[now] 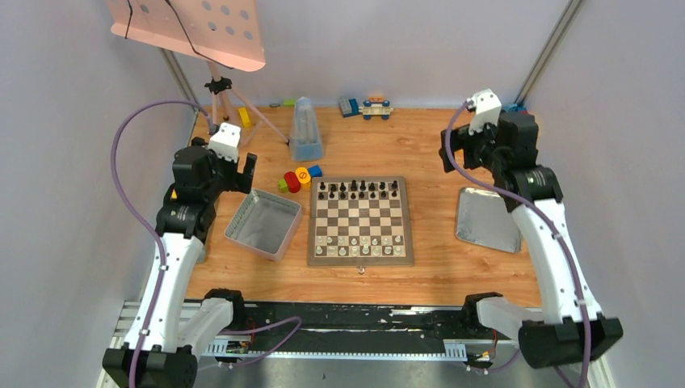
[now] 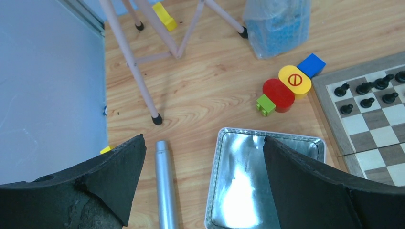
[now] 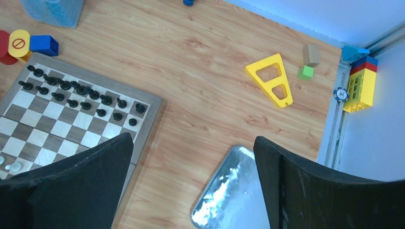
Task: Set up the chess pieces on the board
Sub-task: Reset both arms
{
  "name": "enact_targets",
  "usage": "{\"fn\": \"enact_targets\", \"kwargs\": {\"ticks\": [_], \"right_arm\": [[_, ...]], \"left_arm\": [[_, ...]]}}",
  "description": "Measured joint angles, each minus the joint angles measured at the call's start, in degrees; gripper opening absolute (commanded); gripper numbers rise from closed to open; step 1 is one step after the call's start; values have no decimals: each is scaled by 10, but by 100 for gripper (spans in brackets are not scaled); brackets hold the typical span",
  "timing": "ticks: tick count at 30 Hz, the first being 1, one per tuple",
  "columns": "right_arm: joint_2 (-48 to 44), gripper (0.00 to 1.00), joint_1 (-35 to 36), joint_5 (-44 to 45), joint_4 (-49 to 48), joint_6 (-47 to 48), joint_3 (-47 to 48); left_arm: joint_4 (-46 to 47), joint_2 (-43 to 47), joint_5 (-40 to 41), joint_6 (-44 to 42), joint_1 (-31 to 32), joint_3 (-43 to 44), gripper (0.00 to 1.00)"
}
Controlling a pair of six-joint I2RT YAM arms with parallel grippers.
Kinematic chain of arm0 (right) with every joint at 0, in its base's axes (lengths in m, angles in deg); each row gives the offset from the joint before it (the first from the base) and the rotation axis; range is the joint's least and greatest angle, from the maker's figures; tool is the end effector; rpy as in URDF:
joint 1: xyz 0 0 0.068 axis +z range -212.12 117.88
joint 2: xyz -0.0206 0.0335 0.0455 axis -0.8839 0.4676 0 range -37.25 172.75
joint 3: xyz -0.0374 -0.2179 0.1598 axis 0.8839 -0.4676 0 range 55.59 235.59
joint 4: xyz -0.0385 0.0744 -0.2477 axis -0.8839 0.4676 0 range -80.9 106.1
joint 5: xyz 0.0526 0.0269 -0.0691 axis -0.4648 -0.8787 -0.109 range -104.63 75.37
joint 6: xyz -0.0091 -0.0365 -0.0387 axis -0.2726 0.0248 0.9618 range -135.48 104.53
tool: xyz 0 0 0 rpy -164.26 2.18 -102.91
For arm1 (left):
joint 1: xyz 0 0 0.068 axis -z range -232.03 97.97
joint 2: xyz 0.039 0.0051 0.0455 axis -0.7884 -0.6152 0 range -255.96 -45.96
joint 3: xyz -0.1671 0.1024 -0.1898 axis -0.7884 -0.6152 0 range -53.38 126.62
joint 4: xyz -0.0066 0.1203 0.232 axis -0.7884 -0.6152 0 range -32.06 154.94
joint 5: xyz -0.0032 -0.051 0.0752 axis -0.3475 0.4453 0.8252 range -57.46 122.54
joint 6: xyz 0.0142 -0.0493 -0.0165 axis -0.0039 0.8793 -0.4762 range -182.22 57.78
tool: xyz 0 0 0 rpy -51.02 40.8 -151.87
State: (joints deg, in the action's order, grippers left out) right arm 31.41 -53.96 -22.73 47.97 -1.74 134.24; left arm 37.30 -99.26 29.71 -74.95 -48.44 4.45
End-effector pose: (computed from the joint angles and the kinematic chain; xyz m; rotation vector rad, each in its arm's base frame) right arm 0.2473 0.0405 0.4082 -0.4777 2.0147 0.0869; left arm 0.2019 -0.0144 0.3612 0.3121 1.9492 0.0554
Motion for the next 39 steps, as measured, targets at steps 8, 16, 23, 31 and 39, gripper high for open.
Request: {"fn": "enact_targets", "kwargs": {"ticks": [8, 16, 23, 31, 39], "right_arm": [[-205, 100, -24, 0, -54, -43, -202], [-323, 100, -38, -11, -104, -77, -362], [-342, 100, -52, -44, -128, -80, -396], [-356, 100, -65, -54, -142, -79, -403], [-342, 100, -68, -57, -143, -79, -404]], "left_arm": [[20, 108, 19, 16, -1, -73, 100], [49, 201, 21, 15, -2, -171, 100], [61, 226, 18, 12, -2, -196, 100], [61, 226, 16, 2, -2, -196, 100], [60, 226, 12, -4, -2, -196, 100]]}}
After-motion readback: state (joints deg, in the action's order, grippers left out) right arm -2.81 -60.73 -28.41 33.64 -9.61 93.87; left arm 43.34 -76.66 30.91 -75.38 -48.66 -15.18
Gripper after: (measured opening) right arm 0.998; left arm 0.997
